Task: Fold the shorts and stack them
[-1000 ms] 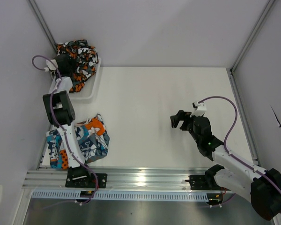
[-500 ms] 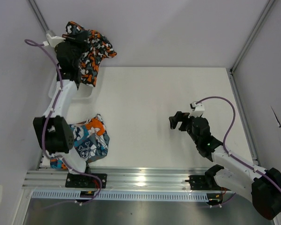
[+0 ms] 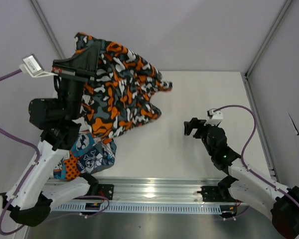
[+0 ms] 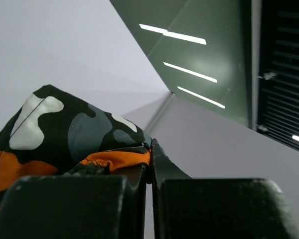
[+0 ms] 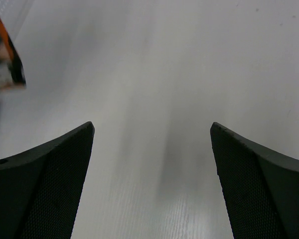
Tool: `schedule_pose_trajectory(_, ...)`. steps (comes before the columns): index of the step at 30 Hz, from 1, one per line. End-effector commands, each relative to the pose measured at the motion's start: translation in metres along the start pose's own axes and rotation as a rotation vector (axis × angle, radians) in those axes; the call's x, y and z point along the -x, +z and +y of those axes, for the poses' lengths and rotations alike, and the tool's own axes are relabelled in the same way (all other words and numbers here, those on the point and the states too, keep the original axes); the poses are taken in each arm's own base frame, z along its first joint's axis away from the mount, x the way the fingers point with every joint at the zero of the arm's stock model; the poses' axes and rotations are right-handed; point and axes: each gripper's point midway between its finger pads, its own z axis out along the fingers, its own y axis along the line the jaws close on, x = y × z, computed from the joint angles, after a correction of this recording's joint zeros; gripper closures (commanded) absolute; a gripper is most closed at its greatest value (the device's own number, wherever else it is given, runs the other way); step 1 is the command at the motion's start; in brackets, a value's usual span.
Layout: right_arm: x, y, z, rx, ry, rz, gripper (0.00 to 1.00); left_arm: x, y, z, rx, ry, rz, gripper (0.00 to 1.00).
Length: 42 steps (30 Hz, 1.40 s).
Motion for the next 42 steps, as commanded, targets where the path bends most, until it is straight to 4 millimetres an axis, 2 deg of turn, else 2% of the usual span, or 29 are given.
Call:
schedule_pose_trajectory(1,0.025,-0.010,-0.017,-0.089,0.038,-0.116,0.01,-0.060,-0.020,0.030,0.095,-0.001,0.115,1.00)
schedule_pose_trajectory(3,0.030,-0.015,-0.023,-0.113,0.060,-0.145,0.01,-0.082,-0.030,0.035,0.122,-0.076,0.169,1.00)
schedule_pose_trajectory(4,0.032,-0.019,-0.027,-0.121,0.068,-0.162,0.00,-0.112,-0.045,0.059,0.171,-0.083,0.226,1.00)
schedule_pose_trajectory(6,0.035,-0.022,-0.033,-0.146,0.089,-0.182,0.00,-0.138,-0.058,0.071,0.194,-0.122,0.274,1.00)
schedule_pose_trajectory(8,0.036,-0.024,-0.039,-0.166,0.099,-0.194,0.01,-0.170,-0.066,0.088,0.236,-0.107,0.342,1.00)
schedule_pose_trajectory(10,0.035,-0.023,-0.041,-0.168,0.107,-0.191,0.00,-0.189,-0.066,0.100,0.275,-0.072,0.394,1.00)
schedule_pose_trajectory(11,0.034,-0.022,-0.043,-0.175,0.108,-0.187,0.01,-0.201,-0.068,0.124,0.359,-0.025,0.407,1.00)
schedule_pose_trajectory(12,0.034,-0.021,-0.043,-0.170,0.107,-0.182,0.01,-0.188,-0.051,0.116,0.336,0.031,0.377,1.00)
schedule_pose_trajectory(16,0.031,-0.018,-0.043,-0.173,0.102,-0.167,0.00,-0.176,-0.012,0.128,0.362,0.157,0.373,1.00)
schedule_pose_trajectory(17,0.031,-0.018,-0.043,-0.172,0.102,-0.166,0.01,-0.161,0.006,0.117,0.332,0.156,0.340,1.00)
schedule_pose_trajectory(18,0.031,-0.018,-0.043,-0.167,0.104,-0.166,0.01,-0.163,0.013,0.126,0.330,0.199,0.355,1.00)
schedule_pose_trajectory(19,0.031,-0.018,-0.043,-0.168,0.105,-0.167,0.01,-0.133,0.037,0.098,0.281,0.211,0.284,1.00)
schedule_pose_trajectory(21,0.031,-0.018,-0.043,-0.166,0.108,-0.166,0.01,-0.128,0.048,0.098,0.276,0.295,0.287,1.00)
schedule_pose_trajectory(22,0.031,-0.018,-0.043,-0.167,0.108,-0.165,0.01,-0.098,0.066,0.067,0.217,0.300,0.219,1.00)
schedule_pose_trajectory(25,0.032,-0.018,-0.044,-0.165,0.112,-0.165,0.00,-0.083,0.073,0.042,0.152,0.309,0.218,1.00)
schedule_pose_trajectory(26,0.032,-0.018,-0.043,-0.161,0.114,-0.165,0.01,-0.086,0.069,0.039,0.138,0.296,0.231,1.00)
schedule_pose_trajectory(27,0.033,-0.018,-0.044,-0.161,0.113,-0.167,0.00,-0.099,0.060,0.045,0.143,0.265,0.263,1.00)
schedule_pose_trajectory(28,0.033,-0.018,-0.044,-0.161,0.115,-0.167,0.01,-0.089,0.050,0.032,0.115,0.237,0.253,1.00)
schedule_pose_trajectory(29,0.033,-0.018,-0.044,-0.159,0.115,-0.166,0.00,-0.132,0.022,0.070,0.177,0.236,0.340,1.00)
schedule_pose_trajectory(30,0.032,-0.017,-0.044,-0.158,0.116,-0.164,0.01,-0.141,0.009,0.069,0.184,0.179,0.346,1.00)
schedule_pose_trajectory(31,0.032,-0.017,-0.043,-0.155,0.118,-0.163,0.01,-0.144,-0.005,0.073,0.195,0.149,0.345,1.00)
schedule_pose_trajectory(32,0.031,-0.017,-0.042,-0.148,0.116,-0.158,0.01,-0.124,-0.017,0.064,0.198,0.102,0.283,1.00)
schedule_pose_trajectory(33,0.031,-0.016,-0.041,-0.141,0.114,-0.153,0.01,-0.180,-0.070,0.123,0.335,0.067,0.402,1.00)
schedule_pose_trajectory(34,0.031,-0.016,-0.040,-0.134,0.107,-0.153,0.00,-0.185,-0.087,0.133,0.368,0.039,0.410,1.00)
schedule_pose_trajectory(36,0.030,-0.014,-0.033,-0.094,0.097,-0.138,0.01,-0.214,-0.154,0.180,0.508,0.000,0.481,1.00)
schedule_pose_trajectory(37,0.024,-0.012,-0.028,-0.065,0.083,-0.113,0.00,-0.218,-0.180,0.198,0.568,0.006,0.494,1.00)
schedule_pose_trajectory(40,0.022,-0.006,-0.013,0.005,0.062,-0.080,0.01,-0.219,-0.217,0.221,0.672,0.023,0.510,1.00)
schedule_pose_trajectory(41,0.013,0.000,-0.012,0.011,0.051,-0.041,0.00,-0.208,-0.218,0.222,0.690,0.042,0.479,1.00)
schedule_pose_trajectory(42,0.016,0.003,-0.006,0.032,0.048,-0.035,0.01,-0.195,-0.206,0.213,0.679,0.050,0.455,1.00)
